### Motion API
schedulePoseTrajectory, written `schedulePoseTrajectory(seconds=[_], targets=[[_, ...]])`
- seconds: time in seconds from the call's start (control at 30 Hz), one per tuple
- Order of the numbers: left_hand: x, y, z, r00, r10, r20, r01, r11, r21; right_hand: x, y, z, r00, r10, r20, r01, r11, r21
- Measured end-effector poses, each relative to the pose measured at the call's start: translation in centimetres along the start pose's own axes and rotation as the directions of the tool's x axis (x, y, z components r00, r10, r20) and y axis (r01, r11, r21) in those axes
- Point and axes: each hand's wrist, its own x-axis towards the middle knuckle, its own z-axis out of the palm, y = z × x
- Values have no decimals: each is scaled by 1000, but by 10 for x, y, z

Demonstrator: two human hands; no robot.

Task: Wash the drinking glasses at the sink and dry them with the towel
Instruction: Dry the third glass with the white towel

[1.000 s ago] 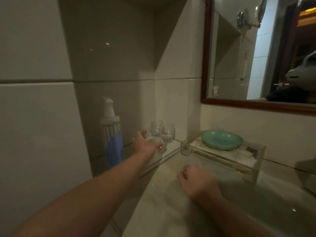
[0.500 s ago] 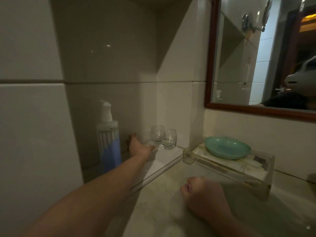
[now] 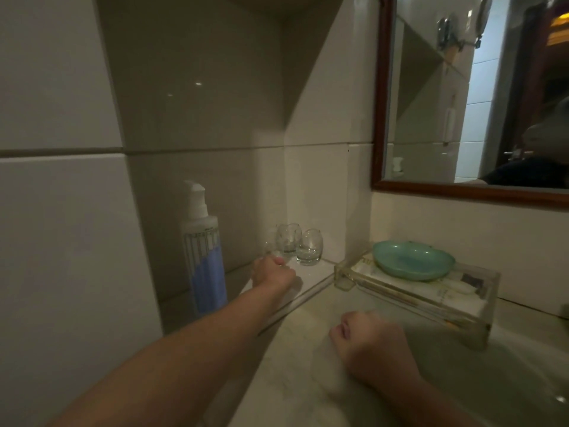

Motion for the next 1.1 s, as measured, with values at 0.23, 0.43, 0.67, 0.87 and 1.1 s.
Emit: schedulePoseTrajectory(seconds=[0.23, 0.43, 0.67, 0.87, 1.1], targets=[[10, 0, 6, 998, 29, 59, -27, 999, -36, 3, 0, -2, 998, -48, -36, 49, 999, 13], [6, -2, 9, 996, 83, 36, -83, 996, 22, 2, 1, 0, 997, -68, -24, 69, 997, 44], [-2, 4, 9, 989, 121, 88, -126, 990, 64, 1, -2, -8, 998, 9, 66, -11, 1000, 19], [-9, 13, -12, 988, 72, 135, -80, 995, 57, 4, -3, -10, 980, 101, 172, -94, 994, -50], [-99, 23, 15, 876, 386, 289, -450, 869, 205, 5, -2, -24, 957, 199, 213, -224, 970, 99]])
